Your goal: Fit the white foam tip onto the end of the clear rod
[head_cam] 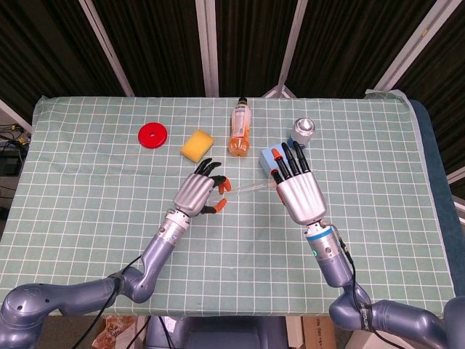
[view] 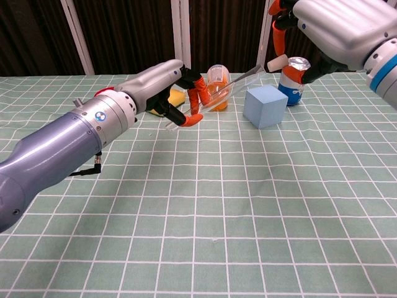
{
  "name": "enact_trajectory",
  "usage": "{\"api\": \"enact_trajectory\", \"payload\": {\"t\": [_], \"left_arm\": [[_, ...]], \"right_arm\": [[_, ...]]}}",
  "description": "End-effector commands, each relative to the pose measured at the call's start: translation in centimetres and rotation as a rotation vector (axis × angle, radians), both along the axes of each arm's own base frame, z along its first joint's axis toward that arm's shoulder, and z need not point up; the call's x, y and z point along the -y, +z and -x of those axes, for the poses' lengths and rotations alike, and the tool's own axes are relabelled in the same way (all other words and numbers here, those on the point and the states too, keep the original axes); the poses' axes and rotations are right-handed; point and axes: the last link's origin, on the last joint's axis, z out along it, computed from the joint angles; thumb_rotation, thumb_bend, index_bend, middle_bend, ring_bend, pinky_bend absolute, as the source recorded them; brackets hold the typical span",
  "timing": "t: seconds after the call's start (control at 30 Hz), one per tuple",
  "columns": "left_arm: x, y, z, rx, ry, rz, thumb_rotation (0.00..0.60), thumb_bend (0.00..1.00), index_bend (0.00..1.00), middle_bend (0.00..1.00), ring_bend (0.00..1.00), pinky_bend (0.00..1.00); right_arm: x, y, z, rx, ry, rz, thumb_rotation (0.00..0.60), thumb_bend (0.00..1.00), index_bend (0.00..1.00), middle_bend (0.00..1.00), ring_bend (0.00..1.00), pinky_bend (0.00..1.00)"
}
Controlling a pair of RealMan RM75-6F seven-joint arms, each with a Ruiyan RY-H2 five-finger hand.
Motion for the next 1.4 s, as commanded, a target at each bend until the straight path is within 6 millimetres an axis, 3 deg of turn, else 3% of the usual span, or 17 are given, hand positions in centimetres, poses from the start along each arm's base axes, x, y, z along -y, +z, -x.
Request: {"api": "enact_trajectory", "payload": {"t": [0.03, 1.4], "left_arm": [[0.1, -0.1, -0.1, 0.002, 0.000, 0.003, 0.600, 0.82, 0.48, 0.53, 0.12, 0.00], [0.4, -1.2, -1.2, 0.024, 0.023, 0.024, 0.600, 0.82, 0.48, 0.53, 0.12, 0.00]], "right_arm": [[0.0, 0.0, 0.0, 0.002, -0.001, 0.000, 0.600, 0.43, 0.59, 0.19, 0.00, 0.00], [-0.3, -0.7, 0.1, 0.004, -0.006, -0.010, 0.600, 0.43, 0.59, 0.19, 0.00, 0.00]]}}
